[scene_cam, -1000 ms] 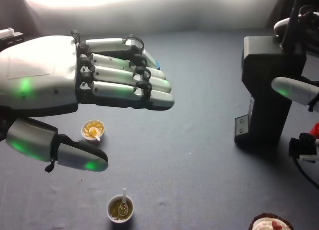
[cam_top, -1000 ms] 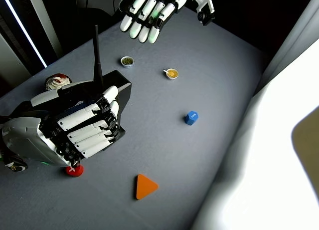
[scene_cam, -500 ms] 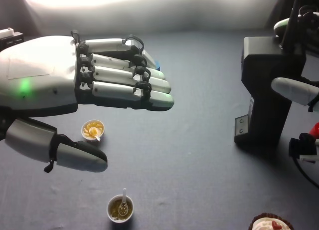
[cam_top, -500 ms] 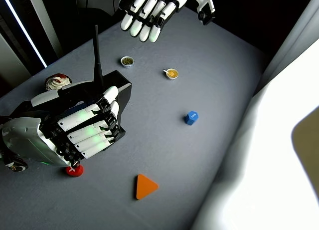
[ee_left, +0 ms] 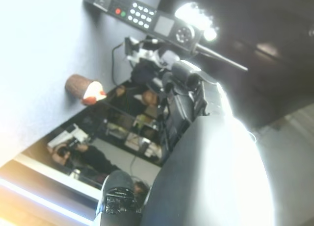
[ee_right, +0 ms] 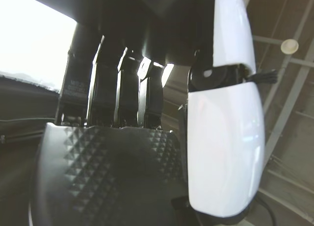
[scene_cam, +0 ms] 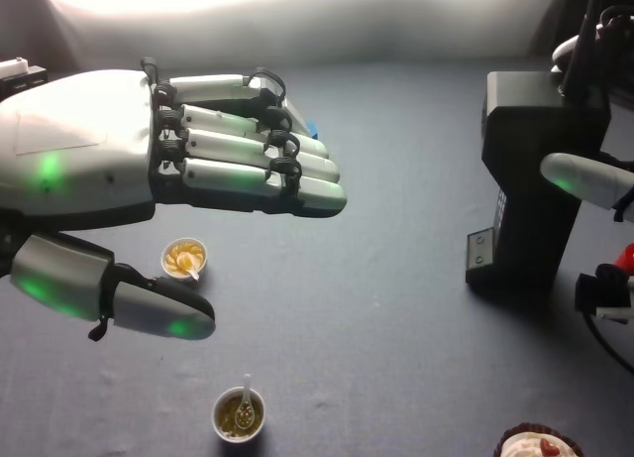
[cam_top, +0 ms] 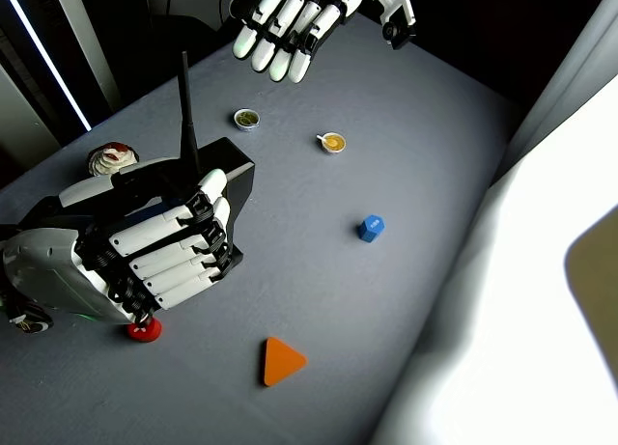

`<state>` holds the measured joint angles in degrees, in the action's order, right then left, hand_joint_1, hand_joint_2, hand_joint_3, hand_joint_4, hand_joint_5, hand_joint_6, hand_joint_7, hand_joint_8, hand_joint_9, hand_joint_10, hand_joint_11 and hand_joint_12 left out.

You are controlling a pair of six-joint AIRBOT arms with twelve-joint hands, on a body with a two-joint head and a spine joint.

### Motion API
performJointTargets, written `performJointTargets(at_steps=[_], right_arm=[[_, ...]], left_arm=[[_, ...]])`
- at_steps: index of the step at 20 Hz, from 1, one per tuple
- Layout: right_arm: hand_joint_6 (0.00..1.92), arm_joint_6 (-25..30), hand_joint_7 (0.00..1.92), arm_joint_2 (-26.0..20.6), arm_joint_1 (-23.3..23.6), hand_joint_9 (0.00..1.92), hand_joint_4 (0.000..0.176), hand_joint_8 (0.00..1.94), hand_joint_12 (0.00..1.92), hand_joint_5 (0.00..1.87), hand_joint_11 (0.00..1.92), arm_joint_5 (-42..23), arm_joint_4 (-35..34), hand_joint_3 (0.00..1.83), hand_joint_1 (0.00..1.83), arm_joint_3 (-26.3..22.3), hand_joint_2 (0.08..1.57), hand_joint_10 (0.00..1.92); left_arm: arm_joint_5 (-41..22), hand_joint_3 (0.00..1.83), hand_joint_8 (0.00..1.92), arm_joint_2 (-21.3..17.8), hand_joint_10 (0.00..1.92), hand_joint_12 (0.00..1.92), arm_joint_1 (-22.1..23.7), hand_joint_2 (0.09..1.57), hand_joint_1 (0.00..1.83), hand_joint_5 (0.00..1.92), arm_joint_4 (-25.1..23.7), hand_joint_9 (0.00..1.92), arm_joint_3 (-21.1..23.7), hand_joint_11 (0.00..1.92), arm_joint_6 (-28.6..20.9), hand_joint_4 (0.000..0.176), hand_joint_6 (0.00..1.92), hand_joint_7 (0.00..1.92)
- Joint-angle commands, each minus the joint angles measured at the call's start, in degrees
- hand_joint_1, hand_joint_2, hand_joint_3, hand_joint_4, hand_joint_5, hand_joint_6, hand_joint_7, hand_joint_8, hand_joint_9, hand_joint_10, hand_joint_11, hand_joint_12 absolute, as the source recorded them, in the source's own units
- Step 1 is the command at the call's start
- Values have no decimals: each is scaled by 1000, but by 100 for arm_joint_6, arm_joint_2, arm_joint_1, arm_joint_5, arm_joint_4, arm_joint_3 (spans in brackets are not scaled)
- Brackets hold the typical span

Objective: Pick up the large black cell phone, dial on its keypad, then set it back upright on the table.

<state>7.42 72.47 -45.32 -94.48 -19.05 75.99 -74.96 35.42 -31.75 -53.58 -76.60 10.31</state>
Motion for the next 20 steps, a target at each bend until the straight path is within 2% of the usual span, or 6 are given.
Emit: performJointTargets(at_steps=[1,3,12,13,14,20], right_arm=[[1296,26,790,-66,-20,834,0,1250,1679,596,754,-659,-5,1,1483,38,1189,1249],[1254,21,749,-63,-21,767,0,1303,1737,623,699,-659,-5,0,1479,43,1208,1342],[1284,3,790,-46,-33,853,0,1243,1711,579,730,-659,-5,0,1482,58,1194,1248],[1279,2,824,-46,-33,877,0,1248,1404,613,706,-659,-4,0,1383,57,1199,1346],[1300,-1,823,-48,-33,863,0,1256,1332,612,694,-659,-4,1,1361,58,1205,1394],[1369,-9,771,-48,-33,775,0,1254,1335,640,640,-659,-4,0,1342,62,1228,1484]], left_arm=[[-466,0,0,-51,0,905,89,1254,65,285,469,363,35,31,-28,11,1,335],[-471,2,0,-50,0,899,88,1262,53,288,467,356,46,25,-87,11,1,326],[-408,0,1,-145,1,879,-91,1259,52,277,474,362,67,23,-202,7,0,329],[-427,0,2,-149,2,878,-116,1255,61,277,483,364,49,30,-203,7,1,331],[-428,0,5,-154,1,882,-141,1251,81,282,500,364,43,35,-204,4,2,343],[-422,0,7,-226,17,886,-343,1255,76,293,698,406,49,57,-221,3,5,356]])
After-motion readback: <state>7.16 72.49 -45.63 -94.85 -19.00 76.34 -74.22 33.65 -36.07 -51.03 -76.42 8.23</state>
